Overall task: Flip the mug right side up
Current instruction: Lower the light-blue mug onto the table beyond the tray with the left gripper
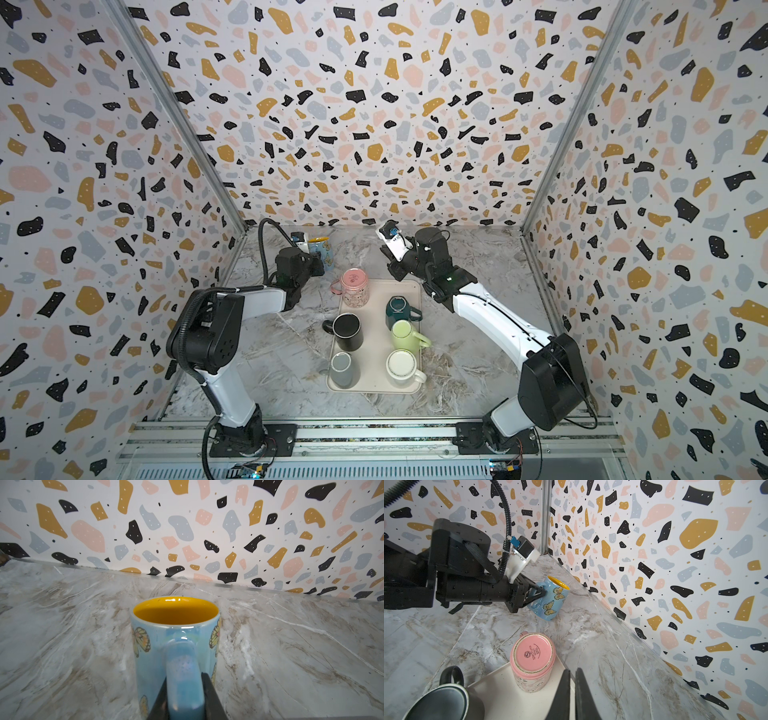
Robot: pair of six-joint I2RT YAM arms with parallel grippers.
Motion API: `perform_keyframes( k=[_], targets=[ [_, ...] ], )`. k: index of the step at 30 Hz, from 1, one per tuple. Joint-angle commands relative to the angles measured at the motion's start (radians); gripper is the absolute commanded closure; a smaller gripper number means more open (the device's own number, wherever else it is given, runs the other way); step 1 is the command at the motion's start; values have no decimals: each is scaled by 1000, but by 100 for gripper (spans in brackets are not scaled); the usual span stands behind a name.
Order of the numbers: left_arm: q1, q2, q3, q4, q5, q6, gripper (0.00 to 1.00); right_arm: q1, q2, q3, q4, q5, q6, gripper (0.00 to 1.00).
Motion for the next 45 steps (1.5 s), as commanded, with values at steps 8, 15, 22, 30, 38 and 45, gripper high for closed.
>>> perform_keyframes(
  k=[8,15,22,30,38,45],
  targets=[
    [3,18,23,251,19,-4,100,-6,-52,-12,19,12,17,91],
    [3,21,-15,255,22,-22,100,-6,-50,-15,21,11,22,91],
    [-5,16,-56,231,6,-6,100,-7,-61,-28,27,12,26,90],
    [-36,16,-71,198,-24,28,100,-6,-66,-38,34,8,33,90],
    [-48,15,-90,170,-39,30,100,-6,-76,-56,43,5,39,90],
    [-53,17,-100,137,-48,21,100,-7,-84,-70,54,2,45,90]
  ],
)
